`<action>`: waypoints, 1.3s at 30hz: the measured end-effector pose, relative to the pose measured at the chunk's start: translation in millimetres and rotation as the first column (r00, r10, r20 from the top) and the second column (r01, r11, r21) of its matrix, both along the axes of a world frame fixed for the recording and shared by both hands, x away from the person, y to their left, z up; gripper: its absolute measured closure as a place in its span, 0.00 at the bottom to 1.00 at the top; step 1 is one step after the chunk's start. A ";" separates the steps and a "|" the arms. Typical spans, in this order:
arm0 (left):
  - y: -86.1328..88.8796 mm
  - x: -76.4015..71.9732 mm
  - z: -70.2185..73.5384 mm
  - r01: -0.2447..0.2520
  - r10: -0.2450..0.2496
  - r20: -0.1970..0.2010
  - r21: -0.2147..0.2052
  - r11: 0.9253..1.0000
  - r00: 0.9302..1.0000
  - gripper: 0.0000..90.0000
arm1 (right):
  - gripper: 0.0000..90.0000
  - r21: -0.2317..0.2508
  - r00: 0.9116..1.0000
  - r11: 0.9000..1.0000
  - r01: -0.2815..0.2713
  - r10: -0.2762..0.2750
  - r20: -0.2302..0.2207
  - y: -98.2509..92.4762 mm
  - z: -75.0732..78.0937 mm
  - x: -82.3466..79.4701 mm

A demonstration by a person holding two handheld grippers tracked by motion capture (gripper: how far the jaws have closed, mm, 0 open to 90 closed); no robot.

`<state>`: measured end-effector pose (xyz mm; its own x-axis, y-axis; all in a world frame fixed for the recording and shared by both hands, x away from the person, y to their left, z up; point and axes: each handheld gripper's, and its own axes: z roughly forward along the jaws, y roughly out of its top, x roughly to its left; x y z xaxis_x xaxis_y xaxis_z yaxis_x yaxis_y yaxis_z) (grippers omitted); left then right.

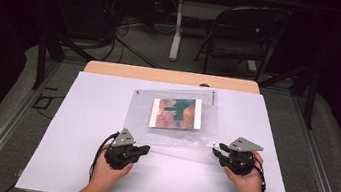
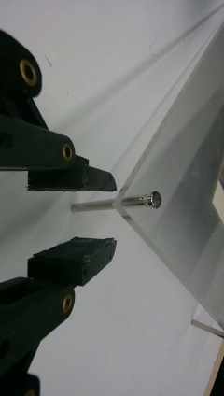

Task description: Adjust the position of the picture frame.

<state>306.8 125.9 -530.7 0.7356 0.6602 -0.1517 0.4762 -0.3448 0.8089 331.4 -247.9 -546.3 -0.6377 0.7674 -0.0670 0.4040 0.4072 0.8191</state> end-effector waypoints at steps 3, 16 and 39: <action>-3.6 3.8 -0.1 0.003 -0.003 -0.006 -0.006 1.000 1.000 1.00 | 0.70 0.020 1.000 1.000 -0.018 0.018 -0.014 2.4 -4.2 6.7; -2.6 8.0 -9.4 -0.005 0.004 -0.036 -0.020 1.000 0.999 1.00 | 0.84 0.043 0.999 0.998 -0.047 0.048 -0.024 14.0 -11.8 17.3; -2.6 7.2 -12.7 0.000 0.000 -0.040 -0.006 1.000 0.999 1.00 | 0.93 0.004 0.998 0.998 -0.062 0.062 0.017 13.3 -14.6 18.0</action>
